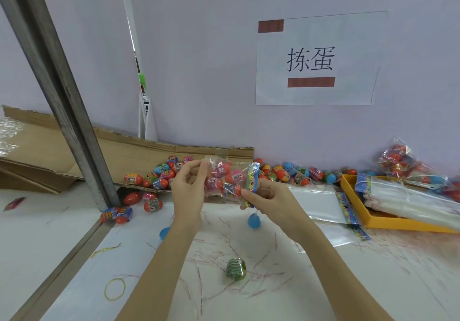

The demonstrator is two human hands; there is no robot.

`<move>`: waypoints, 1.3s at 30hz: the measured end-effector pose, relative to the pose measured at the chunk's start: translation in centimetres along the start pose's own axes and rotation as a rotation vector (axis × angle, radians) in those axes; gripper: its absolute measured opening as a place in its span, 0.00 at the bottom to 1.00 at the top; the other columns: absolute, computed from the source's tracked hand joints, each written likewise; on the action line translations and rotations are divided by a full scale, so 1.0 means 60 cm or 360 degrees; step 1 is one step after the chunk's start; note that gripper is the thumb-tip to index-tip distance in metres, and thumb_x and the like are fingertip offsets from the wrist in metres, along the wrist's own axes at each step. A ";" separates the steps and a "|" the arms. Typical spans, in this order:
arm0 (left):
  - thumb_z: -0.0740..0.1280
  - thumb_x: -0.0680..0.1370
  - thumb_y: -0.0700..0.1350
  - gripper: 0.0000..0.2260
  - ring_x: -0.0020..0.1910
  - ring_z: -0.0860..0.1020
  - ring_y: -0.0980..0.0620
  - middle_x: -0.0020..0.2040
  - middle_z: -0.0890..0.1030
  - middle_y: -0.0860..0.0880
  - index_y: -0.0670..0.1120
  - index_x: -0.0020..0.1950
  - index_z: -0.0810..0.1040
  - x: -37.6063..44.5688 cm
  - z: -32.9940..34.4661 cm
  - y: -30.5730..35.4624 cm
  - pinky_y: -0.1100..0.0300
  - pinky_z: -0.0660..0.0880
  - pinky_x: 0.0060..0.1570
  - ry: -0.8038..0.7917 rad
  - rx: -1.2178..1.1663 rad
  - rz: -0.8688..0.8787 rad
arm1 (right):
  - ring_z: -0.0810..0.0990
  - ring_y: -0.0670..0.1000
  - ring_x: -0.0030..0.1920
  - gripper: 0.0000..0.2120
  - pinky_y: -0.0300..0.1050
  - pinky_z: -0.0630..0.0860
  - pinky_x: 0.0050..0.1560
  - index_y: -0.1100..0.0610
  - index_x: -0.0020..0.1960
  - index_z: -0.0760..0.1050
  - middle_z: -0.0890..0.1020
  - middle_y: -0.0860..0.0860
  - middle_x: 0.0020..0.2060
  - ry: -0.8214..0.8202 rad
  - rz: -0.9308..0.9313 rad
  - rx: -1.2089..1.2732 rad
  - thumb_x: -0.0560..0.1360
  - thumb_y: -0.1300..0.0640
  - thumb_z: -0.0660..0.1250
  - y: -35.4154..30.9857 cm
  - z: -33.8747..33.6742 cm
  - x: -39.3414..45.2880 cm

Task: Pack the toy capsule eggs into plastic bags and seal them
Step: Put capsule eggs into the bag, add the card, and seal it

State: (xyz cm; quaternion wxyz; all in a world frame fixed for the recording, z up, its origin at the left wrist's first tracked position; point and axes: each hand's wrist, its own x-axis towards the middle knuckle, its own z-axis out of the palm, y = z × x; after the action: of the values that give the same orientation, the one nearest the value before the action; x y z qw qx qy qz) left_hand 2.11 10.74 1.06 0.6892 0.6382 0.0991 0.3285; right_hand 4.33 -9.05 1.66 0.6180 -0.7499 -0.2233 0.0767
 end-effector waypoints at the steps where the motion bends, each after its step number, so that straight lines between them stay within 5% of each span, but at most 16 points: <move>1: 0.70 0.79 0.56 0.06 0.39 0.78 0.59 0.43 0.84 0.55 0.57 0.52 0.85 0.000 -0.001 0.003 0.66 0.74 0.34 -0.0052 -0.0039 -0.0017 | 0.78 0.43 0.35 0.08 0.34 0.74 0.39 0.45 0.41 0.83 0.85 0.45 0.36 0.0086 -0.0028 -0.0089 0.79 0.47 0.72 0.003 -0.003 0.002; 5: 0.68 0.80 0.55 0.09 0.51 0.83 0.49 0.51 0.86 0.49 0.53 0.55 0.84 -0.004 0.000 0.015 0.55 0.82 0.50 -0.0348 -0.0140 -0.0058 | 0.77 0.43 0.34 0.08 0.38 0.74 0.42 0.45 0.45 0.85 0.86 0.44 0.39 0.0246 0.0107 -0.0209 0.80 0.46 0.70 0.018 -0.010 0.002; 9: 0.67 0.82 0.47 0.07 0.60 0.80 0.46 0.57 0.83 0.45 0.48 0.50 0.84 -0.013 0.005 0.022 0.53 0.77 0.63 -0.0820 -0.0444 -0.0186 | 0.66 0.46 0.24 0.16 0.34 0.59 0.23 0.57 0.58 0.80 0.87 0.58 0.54 0.0044 0.0515 0.0873 0.86 0.45 0.61 0.015 -0.019 0.000; 12: 0.69 0.82 0.46 0.08 0.67 0.77 0.43 0.59 0.81 0.43 0.44 0.46 0.83 -0.014 0.003 0.017 0.47 0.72 0.69 -0.1000 -0.0452 -0.0179 | 0.65 0.46 0.24 0.23 0.36 0.55 0.21 0.60 0.59 0.78 0.85 0.58 0.51 0.0062 0.0662 0.1413 0.86 0.42 0.56 0.014 -0.031 0.000; 15: 0.67 0.80 0.46 0.09 0.69 0.77 0.41 0.67 0.81 0.44 0.43 0.47 0.83 -0.014 0.006 0.015 0.43 0.73 0.67 -0.1015 -0.0396 -0.0241 | 0.62 0.46 0.27 0.21 0.36 0.58 0.22 0.55 0.64 0.82 0.79 0.52 0.43 0.0124 0.0581 0.1234 0.81 0.41 0.67 0.012 -0.035 -0.001; 19: 0.74 0.79 0.56 0.16 0.58 0.84 0.48 0.61 0.85 0.48 0.55 0.66 0.80 -0.021 0.016 0.010 0.52 0.80 0.55 -0.0811 -0.0139 -0.0380 | 0.59 0.47 0.28 0.18 0.37 0.61 0.25 0.46 0.67 0.78 0.71 0.50 0.33 0.0270 0.0299 0.0936 0.78 0.52 0.74 0.015 -0.028 -0.001; 23: 0.73 0.80 0.44 0.11 0.50 0.86 0.52 0.55 0.88 0.43 0.43 0.61 0.85 -0.015 0.013 0.000 0.62 0.82 0.47 -0.0696 -0.0288 -0.0645 | 0.63 0.46 0.27 0.19 0.36 0.65 0.26 0.43 0.67 0.77 0.75 0.49 0.33 0.0407 0.0174 0.0715 0.77 0.48 0.75 0.010 -0.021 0.002; 26: 0.72 0.81 0.38 0.07 0.45 0.86 0.53 0.52 0.88 0.42 0.42 0.57 0.87 -0.009 0.009 0.004 0.62 0.82 0.42 -0.0665 -0.0356 -0.0659 | 0.61 0.47 0.25 0.14 0.37 0.62 0.24 0.47 0.47 0.85 0.72 0.53 0.32 0.0483 0.0136 0.0401 0.76 0.37 0.70 0.006 -0.013 0.003; 29: 0.72 0.81 0.41 0.07 0.45 0.86 0.51 0.52 0.88 0.42 0.40 0.56 0.86 -0.011 0.012 0.004 0.60 0.82 0.43 -0.0663 -0.0317 -0.0655 | 0.60 0.47 0.24 0.27 0.37 0.61 0.26 0.52 0.26 0.71 0.68 0.51 0.24 0.0574 0.0030 0.0117 0.75 0.34 0.67 0.013 -0.005 0.003; 32: 0.74 0.79 0.43 0.07 0.43 0.85 0.51 0.48 0.87 0.43 0.40 0.52 0.86 -0.012 0.012 0.004 0.60 0.82 0.42 -0.0493 -0.0258 -0.0649 | 0.61 0.46 0.24 0.27 0.37 0.61 0.27 0.52 0.25 0.69 0.71 0.51 0.23 0.0587 -0.0077 0.0006 0.77 0.39 0.67 0.015 0.000 0.000; 35: 0.74 0.79 0.45 0.07 0.46 0.86 0.48 0.48 0.88 0.44 0.42 0.51 0.87 -0.012 0.011 0.003 0.54 0.83 0.47 -0.0353 -0.0179 -0.0542 | 0.63 0.53 0.27 0.28 0.44 0.63 0.30 0.64 0.34 0.79 0.76 0.65 0.29 0.0617 -0.0111 0.0091 0.82 0.43 0.66 0.015 0.006 0.003; 39: 0.74 0.79 0.47 0.09 0.53 0.86 0.44 0.50 0.88 0.44 0.43 0.54 0.87 -0.014 0.013 0.009 0.47 0.83 0.56 -0.0305 -0.0161 -0.0522 | 0.59 0.46 0.24 0.27 0.39 0.61 0.27 0.61 0.30 0.75 0.66 0.51 0.22 0.0680 -0.0110 0.0147 0.82 0.45 0.66 0.011 0.011 0.004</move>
State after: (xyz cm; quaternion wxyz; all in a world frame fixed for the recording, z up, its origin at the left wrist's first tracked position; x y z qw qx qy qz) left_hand 1.69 9.61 1.47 0.7711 0.6062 0.1192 0.1541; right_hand 4.46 -8.46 0.93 0.6872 -0.7119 -0.1091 -0.0952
